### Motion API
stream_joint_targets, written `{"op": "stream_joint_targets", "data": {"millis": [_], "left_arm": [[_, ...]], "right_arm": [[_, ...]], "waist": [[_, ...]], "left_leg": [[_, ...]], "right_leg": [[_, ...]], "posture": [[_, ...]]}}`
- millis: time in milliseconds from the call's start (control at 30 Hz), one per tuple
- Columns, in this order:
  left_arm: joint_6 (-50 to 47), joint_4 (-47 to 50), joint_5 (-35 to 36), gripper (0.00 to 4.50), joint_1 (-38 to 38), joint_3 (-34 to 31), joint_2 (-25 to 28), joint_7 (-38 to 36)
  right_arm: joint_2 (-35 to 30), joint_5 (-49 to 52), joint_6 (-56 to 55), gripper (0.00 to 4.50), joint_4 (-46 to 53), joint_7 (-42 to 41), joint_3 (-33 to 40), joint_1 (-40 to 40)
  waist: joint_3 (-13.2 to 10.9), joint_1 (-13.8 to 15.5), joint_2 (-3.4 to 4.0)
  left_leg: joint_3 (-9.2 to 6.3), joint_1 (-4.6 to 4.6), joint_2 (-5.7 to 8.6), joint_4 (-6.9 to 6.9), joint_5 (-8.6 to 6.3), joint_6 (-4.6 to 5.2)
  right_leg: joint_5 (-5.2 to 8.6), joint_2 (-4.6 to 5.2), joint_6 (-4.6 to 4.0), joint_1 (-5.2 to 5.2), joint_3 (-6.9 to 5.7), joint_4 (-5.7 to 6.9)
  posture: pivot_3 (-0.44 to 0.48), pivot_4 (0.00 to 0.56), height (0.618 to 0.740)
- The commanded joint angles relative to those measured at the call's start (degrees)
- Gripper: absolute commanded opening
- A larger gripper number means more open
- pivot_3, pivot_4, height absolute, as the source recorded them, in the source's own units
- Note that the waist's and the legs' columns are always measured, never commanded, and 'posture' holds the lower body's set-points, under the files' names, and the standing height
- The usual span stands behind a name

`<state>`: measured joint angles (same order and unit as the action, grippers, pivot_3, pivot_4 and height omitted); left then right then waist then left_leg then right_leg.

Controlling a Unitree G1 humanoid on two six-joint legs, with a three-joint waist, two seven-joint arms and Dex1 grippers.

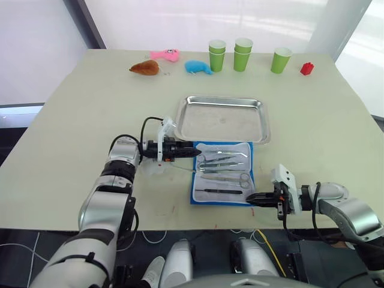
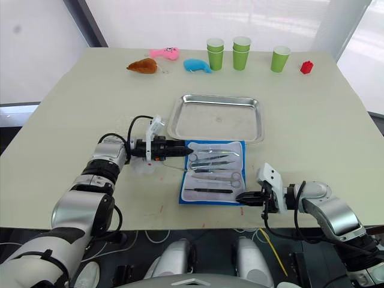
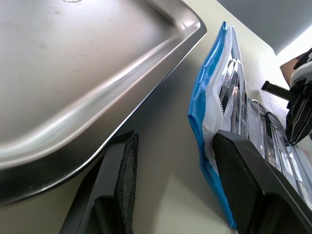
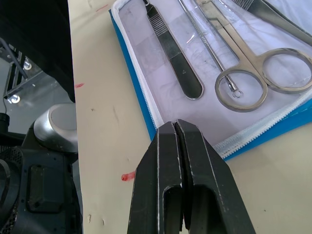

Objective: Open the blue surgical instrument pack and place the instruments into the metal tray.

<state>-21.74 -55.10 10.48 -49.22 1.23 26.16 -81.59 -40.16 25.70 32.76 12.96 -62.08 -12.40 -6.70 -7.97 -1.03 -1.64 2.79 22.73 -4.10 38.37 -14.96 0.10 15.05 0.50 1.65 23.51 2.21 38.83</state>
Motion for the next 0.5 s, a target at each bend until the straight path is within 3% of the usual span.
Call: {"op": "stream_joint_targets", "data": {"millis": [33,100,133,167,233,400,433,467,500], "left_arm": [[-2.11,2.21,0.51,2.5,2.37,-0.11,1.67,-1.11],[-2.68,4.12,0.69,2.5,3.34,0.01,2.31,-1.71],[-3.11,4.88,0.99,2.54,3.63,-0.16,2.53,-1.89],[-3.55,5.93,1.47,2.54,4.01,-0.42,2.77,-2.2],[-4.44,8.15,2.45,2.54,4.76,-0.82,3.19,-2.85],[-7.19,13.36,4.88,2.54,6.58,-1.41,4.62,-4.48],[-7.65,14.44,5.42,2.54,6.86,-1.68,5.11,-4.61],[-7.98,15.27,5.84,2.54,7.11,-1.83,5.46,-4.6],[-8.34,16.17,6.36,2.54,7.37,-1.92,5.81,-4.73]], "right_arm": [[-1.23,0.71,3.33,0.0,0.92,-0.84,-0.89,1.69],[-1.21,1.3,3.32,0.0,1.77,-0.65,-0.17,2.04],[-1.14,1.47,3.12,0.5,2.1,-0.52,0.17,2.13],[-1.19,1.81,3.28,0.65,2.63,-0.45,0.54,2.21],[-1.07,2.21,3.03,1.69,3.5,-0.14,1.37,2.36],[-0.91,5.0,3.64,3.53,6.4,0.83,4.46,3.09],[-1.57,5.69,3.71,4.09,7.5,0.72,5.53,3.5],[-2.04,6.07,3.71,4.46,8.25,0.65,6.25,3.81],[-2.42,6.52,3.79,4.46,8.91,0.64,6.97,4.09]], "waist": [[0.0,0.02,0.0],[0.0,0.04,0.0],[0.0,0.05,0.0],[-0.01,0.04,-0.01],[-0.01,-0.09,-0.01],[-0.04,-0.16,-0.02],[-0.04,-0.15,-0.03],[-0.07,-0.11,-0.02],[-0.08,-0.06,-0.03]], "left_leg": [[-0.01,0.01,0.0,0.0,0.0,0.0],[-0.01,0.03,0.0,-0.01,0.0,0.0],[-0.02,0.04,0.0,-0.01,0.0,0.0],[-0.01,0.04,0.0,-0.01,0.0,0.0],[-0.01,0.04,-0.01,-0.01,0.0,0.0],[-0.02,0.05,-0.02,-0.01,0.0,0.0],[-0.02,0.07,-0.02,-0.01,0.0,0.0],[-0.01,0.07,-0.02,-0.01,0.0,0.0],[-0.01,0.11,-0.02,-0.01,0.0,0.0]], "right_leg": [[0.0,0.0,-0.01,0.0,-0.01,-0.01],[0.01,0.0,-0.01,0.01,0.0,-0.02],[0.01,0.0,-0.01,0.01,-0.01,-0.02],[0.01,0.0,-0.02,0.02,-0.01,-0.02],[0.01,0.0,-0.02,0.02,0.0,-0.01],[0.01,-0.01,-0.02,0.04,0.0,0.01],[0.01,-0.01,-0.02,0.06,0.0,0.0],[0.01,-0.01,-0.02,0.06,0.0,-0.01],[0.01,0.0,-0.01,0.09,0.01,0.0]], "posture": [[0.0,0.15,0.74],[0.0,0.15,0.74],[0.0,0.15,0.74],[0.0,0.15,0.74],[0.0,0.15,0.74],[0.0,0.15,0.74],[0.0,0.15,0.74],[0.0,0.15,0.74],[0.0,0.15,0.74]]}}
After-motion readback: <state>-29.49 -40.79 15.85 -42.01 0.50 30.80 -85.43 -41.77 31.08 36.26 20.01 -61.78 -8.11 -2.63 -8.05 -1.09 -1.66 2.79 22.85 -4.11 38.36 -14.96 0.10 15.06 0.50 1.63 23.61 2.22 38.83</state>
